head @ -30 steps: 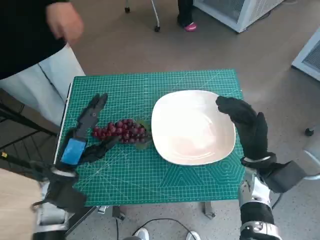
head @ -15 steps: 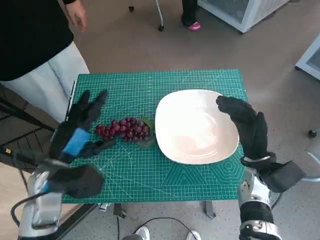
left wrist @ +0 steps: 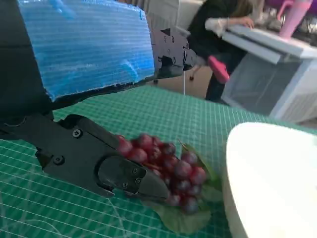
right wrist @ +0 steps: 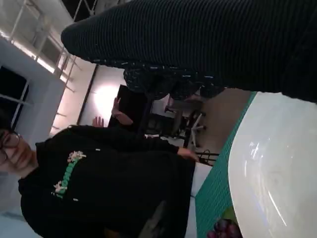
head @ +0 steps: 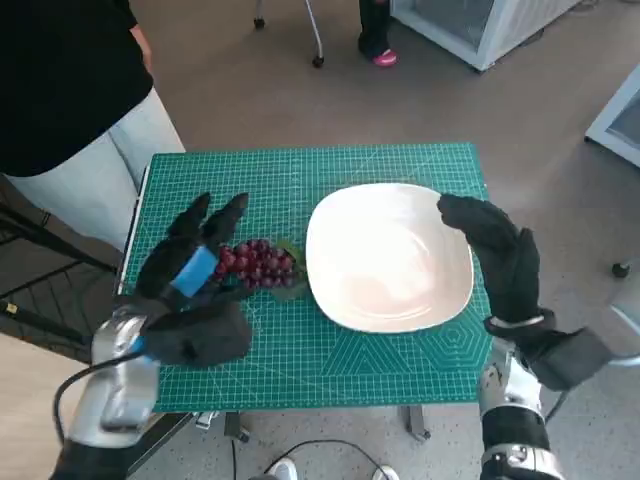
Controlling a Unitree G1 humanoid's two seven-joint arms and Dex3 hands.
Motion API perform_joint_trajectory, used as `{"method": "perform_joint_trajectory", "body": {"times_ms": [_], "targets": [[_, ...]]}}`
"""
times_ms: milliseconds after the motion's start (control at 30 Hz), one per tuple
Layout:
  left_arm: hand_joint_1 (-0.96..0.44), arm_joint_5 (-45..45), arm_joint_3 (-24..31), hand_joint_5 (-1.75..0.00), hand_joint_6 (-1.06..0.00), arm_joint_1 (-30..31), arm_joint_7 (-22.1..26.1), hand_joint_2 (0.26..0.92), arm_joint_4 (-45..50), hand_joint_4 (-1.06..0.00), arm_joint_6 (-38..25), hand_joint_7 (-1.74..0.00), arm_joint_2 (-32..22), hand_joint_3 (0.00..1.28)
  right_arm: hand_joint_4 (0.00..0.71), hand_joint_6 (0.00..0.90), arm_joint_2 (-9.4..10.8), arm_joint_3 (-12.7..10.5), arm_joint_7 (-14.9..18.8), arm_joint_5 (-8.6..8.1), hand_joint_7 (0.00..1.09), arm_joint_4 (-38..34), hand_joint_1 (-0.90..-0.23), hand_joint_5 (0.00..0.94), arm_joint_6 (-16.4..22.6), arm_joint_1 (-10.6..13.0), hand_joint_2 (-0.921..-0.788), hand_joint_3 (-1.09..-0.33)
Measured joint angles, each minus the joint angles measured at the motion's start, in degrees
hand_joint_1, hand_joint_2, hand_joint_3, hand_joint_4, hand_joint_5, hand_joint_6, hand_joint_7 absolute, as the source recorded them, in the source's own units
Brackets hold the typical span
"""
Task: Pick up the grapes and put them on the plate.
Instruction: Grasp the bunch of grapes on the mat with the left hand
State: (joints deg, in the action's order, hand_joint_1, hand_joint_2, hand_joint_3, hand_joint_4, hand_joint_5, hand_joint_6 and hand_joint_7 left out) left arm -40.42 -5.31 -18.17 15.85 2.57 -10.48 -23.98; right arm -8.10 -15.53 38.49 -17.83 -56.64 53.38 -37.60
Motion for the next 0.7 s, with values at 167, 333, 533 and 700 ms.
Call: {"method": "perform_joint_trajectory", "body": {"times_ms": [167,333,533,700], "targets": [[-0.45,-0.8,-2.7,0.00,-0.17,-2.7,1.3,0.742,-2.4,0.00,-3.2,-0.01,0.0,0.00,0.518,0.479,-0.3,-0.1,0.0,-0.05,0.13,-0.2,-0.450,0.000,0.0,-0.1,-0.921,-0.590],[-0.44,-1.3,-4.6,0.00,-0.17,-4.3,1.9,0.741,-3.5,0.00,-5.2,-0.01,0.0,0.00,0.517,0.478,-0.4,-0.1,0.0,-0.06,0.13,-0.4,-0.451,0.000,0.0,-0.2,-0.921,-0.590],[-0.43,-1.3,-6.1,0.00,-0.17,-5.2,1.8,0.741,-4.6,0.00,-5.8,-0.01,0.0,0.00,0.512,0.472,-0.5,-0.1,0.0,-0.07,0.13,-0.5,-0.446,0.000,0.0,-0.2,-0.921,-0.594],[-0.43,-1.3,-7.7,0.00,-0.17,-7.1,1.7,0.740,-7.5,0.00,-6.2,-0.01,0.1,0.00,0.507,0.466,-0.5,0.0,0.0,-0.04,0.13,-0.5,-0.438,0.000,0.1,-0.2,-0.921,-0.605]]}}
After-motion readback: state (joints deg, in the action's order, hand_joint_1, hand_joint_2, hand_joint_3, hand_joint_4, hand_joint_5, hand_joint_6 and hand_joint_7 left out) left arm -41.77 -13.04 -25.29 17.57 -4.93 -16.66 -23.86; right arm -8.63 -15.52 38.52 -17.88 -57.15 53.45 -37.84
